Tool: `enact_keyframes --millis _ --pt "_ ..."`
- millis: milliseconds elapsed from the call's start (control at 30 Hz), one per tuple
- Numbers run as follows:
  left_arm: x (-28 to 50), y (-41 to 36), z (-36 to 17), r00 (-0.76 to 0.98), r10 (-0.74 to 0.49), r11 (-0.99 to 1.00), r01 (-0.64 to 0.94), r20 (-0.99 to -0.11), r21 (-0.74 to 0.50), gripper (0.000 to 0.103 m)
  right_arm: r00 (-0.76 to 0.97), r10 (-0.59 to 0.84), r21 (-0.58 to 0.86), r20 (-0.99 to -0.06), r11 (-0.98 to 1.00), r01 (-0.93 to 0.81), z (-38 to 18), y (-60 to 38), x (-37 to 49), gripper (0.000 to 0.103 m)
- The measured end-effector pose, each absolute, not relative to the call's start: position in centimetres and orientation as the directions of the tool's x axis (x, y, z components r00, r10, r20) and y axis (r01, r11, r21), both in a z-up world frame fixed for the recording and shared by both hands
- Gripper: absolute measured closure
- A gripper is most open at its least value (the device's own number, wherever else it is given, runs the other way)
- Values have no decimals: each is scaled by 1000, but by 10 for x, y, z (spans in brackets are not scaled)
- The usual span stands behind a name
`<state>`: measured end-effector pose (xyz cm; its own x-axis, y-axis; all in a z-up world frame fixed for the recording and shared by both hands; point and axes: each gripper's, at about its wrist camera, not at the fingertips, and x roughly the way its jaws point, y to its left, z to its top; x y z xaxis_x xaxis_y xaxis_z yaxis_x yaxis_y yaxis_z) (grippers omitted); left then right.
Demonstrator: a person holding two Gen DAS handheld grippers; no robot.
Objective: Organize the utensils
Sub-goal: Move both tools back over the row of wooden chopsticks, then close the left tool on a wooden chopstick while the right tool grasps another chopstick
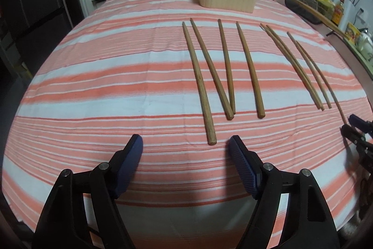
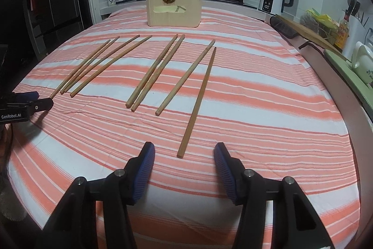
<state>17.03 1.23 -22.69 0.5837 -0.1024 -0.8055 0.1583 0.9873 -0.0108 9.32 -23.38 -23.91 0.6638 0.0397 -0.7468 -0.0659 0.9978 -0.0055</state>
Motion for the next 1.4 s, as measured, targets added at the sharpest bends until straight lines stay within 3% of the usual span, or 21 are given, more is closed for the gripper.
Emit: enact_keyframes --millis 333,400,433,500,567,900,1400 --pt "169 6 -227 603 -108 986 168 -791 -7 40 673 41 3 -739 998 -58 -240 -235 95 60" --pt "167 5 -226 607 -111 985 171 -787 -7 46 674 39 -2 -738 998 -59 -240 -233 94 68" --pt "166 4 -226 610 -114 984 175 -784 -7 53 674 37 -4 -738 998 -58 -240 -232 93 70" --pt "163 0 -225 618 -120 983 182 -777 -8 69 674 30 -7 -738 999 -52 -239 -232 93 91" --pt "163 -1 -225 622 -125 983 186 -773 -9 96 673 31 0 -739 999 -45 -239 -233 93 95" --pt "173 12 -201 646 -173 983 165 -744 -85 99 707 42 41 -706 999 -19 -215 -249 100 96" --pt "184 36 -91 790 -225 974 192 -570 -119 99 840 22 -1 -542 1000 -27 -118 -265 115 97"
